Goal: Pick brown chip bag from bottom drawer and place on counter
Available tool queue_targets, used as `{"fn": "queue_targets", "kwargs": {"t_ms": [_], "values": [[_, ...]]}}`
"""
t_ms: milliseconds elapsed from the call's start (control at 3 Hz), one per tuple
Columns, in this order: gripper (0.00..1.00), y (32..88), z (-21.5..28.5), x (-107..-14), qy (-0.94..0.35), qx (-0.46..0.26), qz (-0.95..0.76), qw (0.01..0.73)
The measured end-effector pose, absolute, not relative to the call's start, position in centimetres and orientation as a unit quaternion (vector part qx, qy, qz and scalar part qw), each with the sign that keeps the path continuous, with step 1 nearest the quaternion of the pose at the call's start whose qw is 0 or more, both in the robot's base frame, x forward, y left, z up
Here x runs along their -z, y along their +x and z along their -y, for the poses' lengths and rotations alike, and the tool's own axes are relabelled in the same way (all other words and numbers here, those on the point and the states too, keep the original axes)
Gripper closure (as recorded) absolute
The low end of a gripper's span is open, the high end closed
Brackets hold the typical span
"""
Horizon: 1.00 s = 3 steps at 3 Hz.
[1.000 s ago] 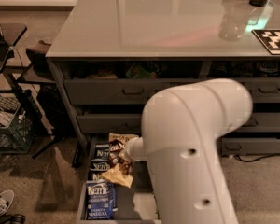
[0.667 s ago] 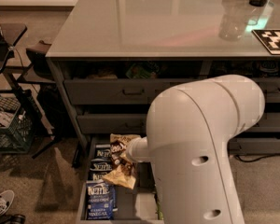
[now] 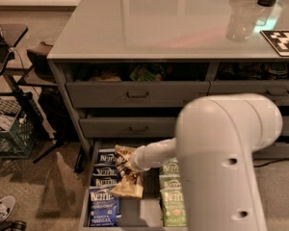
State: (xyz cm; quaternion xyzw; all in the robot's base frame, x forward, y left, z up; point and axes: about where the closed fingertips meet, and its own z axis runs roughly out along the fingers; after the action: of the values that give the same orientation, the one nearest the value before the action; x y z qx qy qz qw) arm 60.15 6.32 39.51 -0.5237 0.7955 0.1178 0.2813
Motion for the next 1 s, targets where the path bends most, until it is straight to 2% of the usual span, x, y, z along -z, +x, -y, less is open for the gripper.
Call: {"fn": "queue_targets", "kwargs": {"t_ms": [333, 1000], "values": [[1.0, 57.8, -6.0, -31.7, -0.585, -0.183, -0.744, 0.264], [1.0, 57.2, -5.0, -33.8, -0.585, -0.202, -0.735, 0.277]]}}
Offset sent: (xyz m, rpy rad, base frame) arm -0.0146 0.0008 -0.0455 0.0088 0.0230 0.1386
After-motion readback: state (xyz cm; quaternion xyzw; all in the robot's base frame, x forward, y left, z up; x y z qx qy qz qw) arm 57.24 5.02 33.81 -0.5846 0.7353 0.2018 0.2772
